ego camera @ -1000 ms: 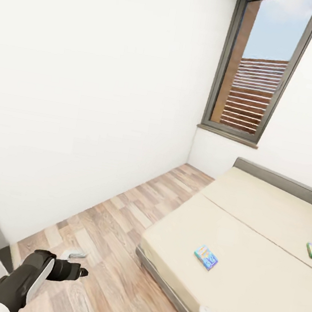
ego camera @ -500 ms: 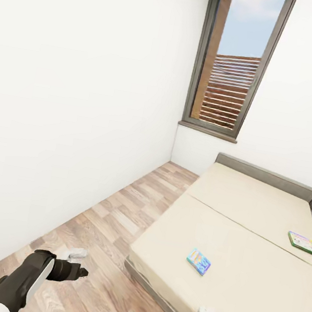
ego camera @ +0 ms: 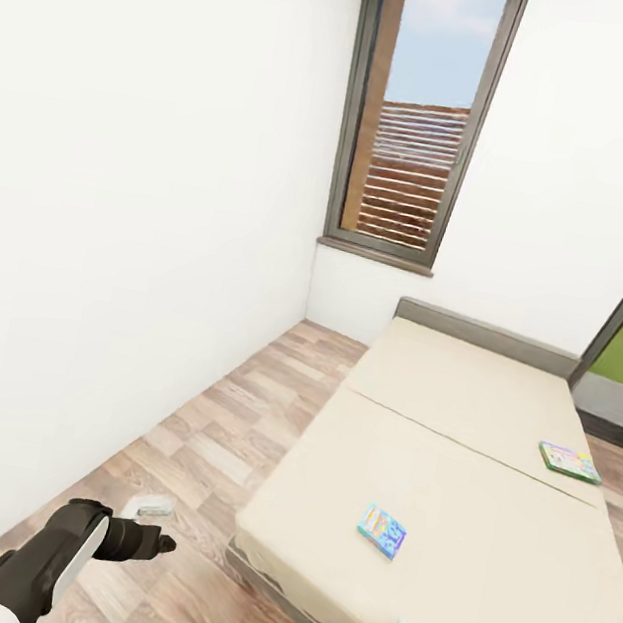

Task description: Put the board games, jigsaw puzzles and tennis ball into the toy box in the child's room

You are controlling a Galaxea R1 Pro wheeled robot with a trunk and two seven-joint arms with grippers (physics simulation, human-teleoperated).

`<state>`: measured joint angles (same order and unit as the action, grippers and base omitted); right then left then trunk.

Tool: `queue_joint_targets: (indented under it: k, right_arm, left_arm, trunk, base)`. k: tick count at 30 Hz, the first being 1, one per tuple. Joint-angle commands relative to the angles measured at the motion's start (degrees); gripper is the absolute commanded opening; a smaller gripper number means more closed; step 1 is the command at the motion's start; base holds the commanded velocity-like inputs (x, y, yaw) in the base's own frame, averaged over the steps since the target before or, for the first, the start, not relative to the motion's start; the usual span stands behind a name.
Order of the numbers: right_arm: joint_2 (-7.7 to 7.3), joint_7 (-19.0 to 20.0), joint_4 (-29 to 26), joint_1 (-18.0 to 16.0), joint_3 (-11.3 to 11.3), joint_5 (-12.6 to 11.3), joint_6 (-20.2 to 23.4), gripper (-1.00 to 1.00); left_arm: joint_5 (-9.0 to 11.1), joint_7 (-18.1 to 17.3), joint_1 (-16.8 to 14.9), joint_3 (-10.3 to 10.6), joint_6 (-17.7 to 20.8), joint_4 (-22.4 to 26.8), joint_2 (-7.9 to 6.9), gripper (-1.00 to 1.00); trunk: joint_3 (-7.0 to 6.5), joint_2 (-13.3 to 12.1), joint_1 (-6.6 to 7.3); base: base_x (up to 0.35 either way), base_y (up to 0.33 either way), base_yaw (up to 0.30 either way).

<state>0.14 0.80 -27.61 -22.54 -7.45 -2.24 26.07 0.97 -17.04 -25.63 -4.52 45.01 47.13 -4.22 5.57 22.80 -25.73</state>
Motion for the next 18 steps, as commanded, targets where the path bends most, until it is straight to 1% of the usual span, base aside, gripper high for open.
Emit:
queue_joint_targets:
  k: [1,8,14,18]
  right_arm:
    - [0.00,0.1,-0.1,0.0,-0.2,-0.2,0.3,1.00]
    - [-0.02,0.1,-0.1,0.0,-0.2,-0.2,0.3,1.00]
    - [-0.04,0.1,-0.1,0.0,-0.2,-0.3,0.3,1.00]
    - [-0.02,0.1,-0.1,0.0,-0.2,-0.3,0.3,1.00]
  left_arm:
    - [0.1,-0.2,0.0,-0.1,0.3,0.1,0.00,1.00]
    - [0.1,-0.2,0.0,-0.1,0.3,0.1,0.00,1.00]
    - [0.1,-0.2,0.0,-0.1,0.3,0.1,0.00,1.00]
    - [0.1,-0.2,0.0,-0.1,0.3,0.1,0.00,1.00]
  trunk:
    - [0.13,0.1,-0.05]
    - [0.13,0.1,-0.05]
    - [0.13,0.1,-0.05]
    - [0.13,0.1,-0.05]
  base:
    - [0.183,0.140,-0.283]
    - [0.156,0.118,-0.283]
    - [0.107,0.035,-0.283]
    - [0.052,0.006,-0.284]
